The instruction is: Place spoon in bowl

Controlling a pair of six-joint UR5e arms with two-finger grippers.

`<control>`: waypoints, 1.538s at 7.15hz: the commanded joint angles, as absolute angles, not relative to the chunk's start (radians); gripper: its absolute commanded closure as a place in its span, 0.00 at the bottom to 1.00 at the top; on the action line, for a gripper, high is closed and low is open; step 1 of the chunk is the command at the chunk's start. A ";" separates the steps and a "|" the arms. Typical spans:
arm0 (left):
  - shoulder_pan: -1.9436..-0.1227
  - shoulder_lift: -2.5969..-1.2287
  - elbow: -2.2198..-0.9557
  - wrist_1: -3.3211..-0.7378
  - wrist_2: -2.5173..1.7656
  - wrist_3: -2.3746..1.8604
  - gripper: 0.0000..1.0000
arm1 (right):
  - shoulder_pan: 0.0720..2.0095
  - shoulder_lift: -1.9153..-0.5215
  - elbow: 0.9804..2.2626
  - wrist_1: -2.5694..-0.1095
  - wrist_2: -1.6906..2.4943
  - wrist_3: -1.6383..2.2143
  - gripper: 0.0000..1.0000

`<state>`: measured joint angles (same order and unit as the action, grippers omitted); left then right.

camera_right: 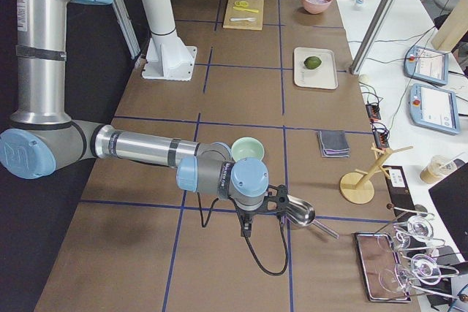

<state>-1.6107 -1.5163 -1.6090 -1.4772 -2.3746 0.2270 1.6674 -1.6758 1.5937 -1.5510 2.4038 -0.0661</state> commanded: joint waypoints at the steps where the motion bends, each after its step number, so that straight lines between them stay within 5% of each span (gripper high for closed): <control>1: -1.611 -1.517 -1.606 -1.479 -2.375 0.224 0.00 | 1.667 -1.675 1.594 -1.549 2.404 -0.066 0.00; 11: -1.611 -1.513 -1.632 -1.480 -2.382 0.222 0.00 | 1.667 -1.608 1.637 -1.560 2.413 -0.040 0.00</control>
